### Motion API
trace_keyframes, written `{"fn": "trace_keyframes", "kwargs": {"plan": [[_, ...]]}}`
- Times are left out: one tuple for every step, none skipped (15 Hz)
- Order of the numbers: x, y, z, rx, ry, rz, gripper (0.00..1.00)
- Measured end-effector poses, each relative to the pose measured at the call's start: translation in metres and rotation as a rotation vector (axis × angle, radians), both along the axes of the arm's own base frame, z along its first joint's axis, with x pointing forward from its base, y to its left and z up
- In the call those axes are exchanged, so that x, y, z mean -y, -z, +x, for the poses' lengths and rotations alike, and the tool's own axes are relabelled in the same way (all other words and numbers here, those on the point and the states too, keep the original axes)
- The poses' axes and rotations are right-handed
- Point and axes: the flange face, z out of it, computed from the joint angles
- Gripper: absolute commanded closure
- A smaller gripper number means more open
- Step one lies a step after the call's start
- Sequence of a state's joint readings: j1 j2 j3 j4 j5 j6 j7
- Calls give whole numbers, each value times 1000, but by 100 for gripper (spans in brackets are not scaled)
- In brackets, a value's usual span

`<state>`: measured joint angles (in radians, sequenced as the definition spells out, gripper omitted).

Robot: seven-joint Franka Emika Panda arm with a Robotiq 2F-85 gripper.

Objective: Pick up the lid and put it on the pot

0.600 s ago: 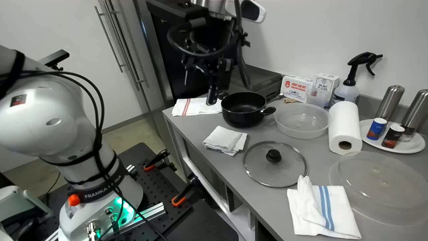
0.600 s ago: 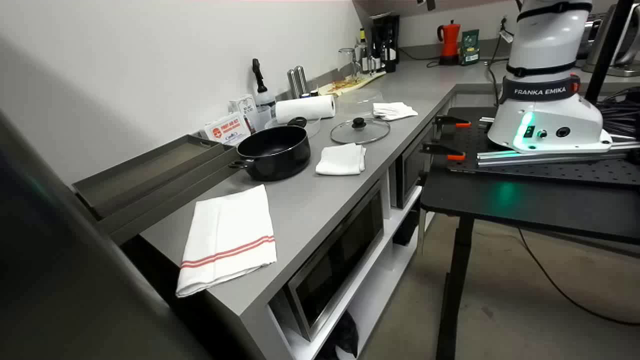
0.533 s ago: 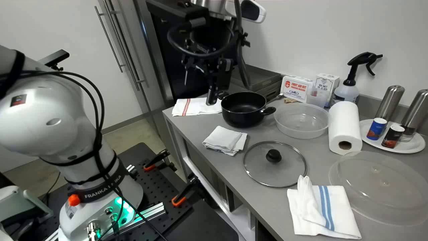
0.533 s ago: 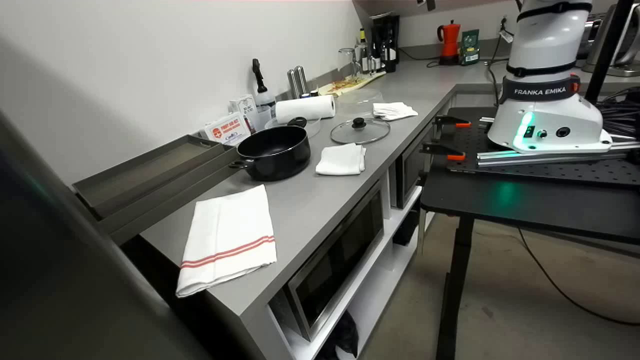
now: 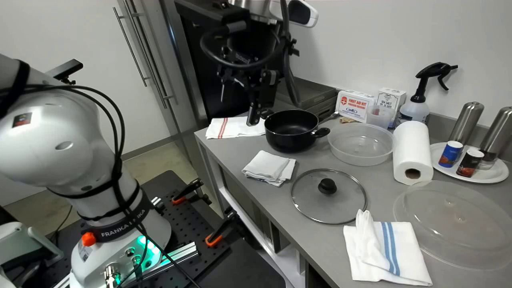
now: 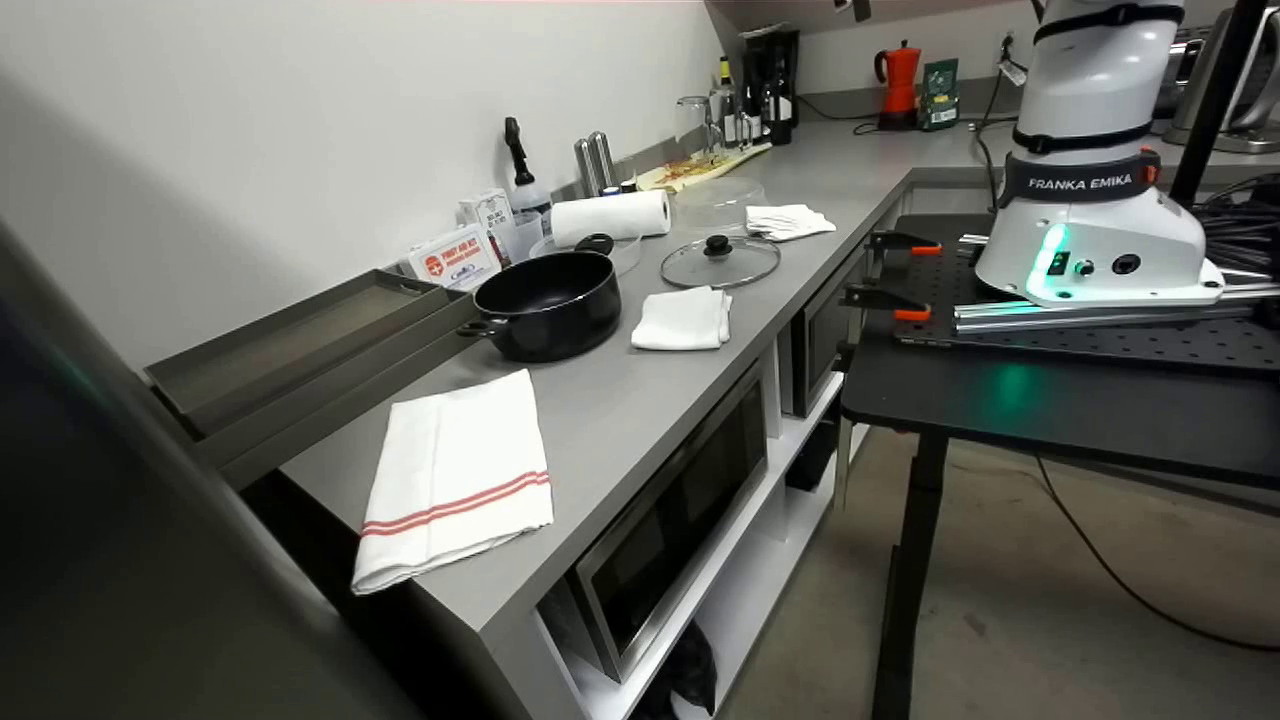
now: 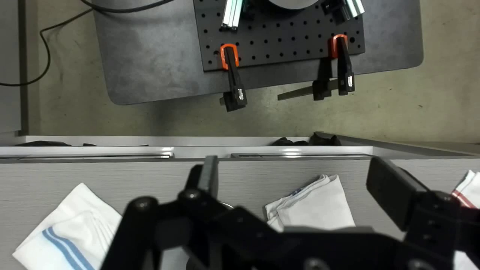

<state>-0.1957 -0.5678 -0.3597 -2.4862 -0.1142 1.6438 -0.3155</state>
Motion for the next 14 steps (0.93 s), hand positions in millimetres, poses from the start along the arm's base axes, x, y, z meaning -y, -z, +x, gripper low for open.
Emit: {"fn": "trace_keyframes", "kwargs": {"plan": [[0,0,0,0,0,0,0],[0,0,0,0,0,0,0],[0,0,0,0,0,0,0],[-1,1,2,0,-1,-2,0],[-2,3,5,0,-5,-3,0],[-4,7,11,2,-11,-7,0],[-6,12,19,3,-18,-10,0],[-9,19,29,9,-28,-16,0],[-12,27,40,14,-38,-23,0],[-16,35,52,20,-46,-32,0],[-20,45,64,24,-55,-38,0],[-24,56,76,34,-60,-50,0],[-27,66,89,46,-63,-68,0],[-30,77,101,59,-64,-85,0]]}}
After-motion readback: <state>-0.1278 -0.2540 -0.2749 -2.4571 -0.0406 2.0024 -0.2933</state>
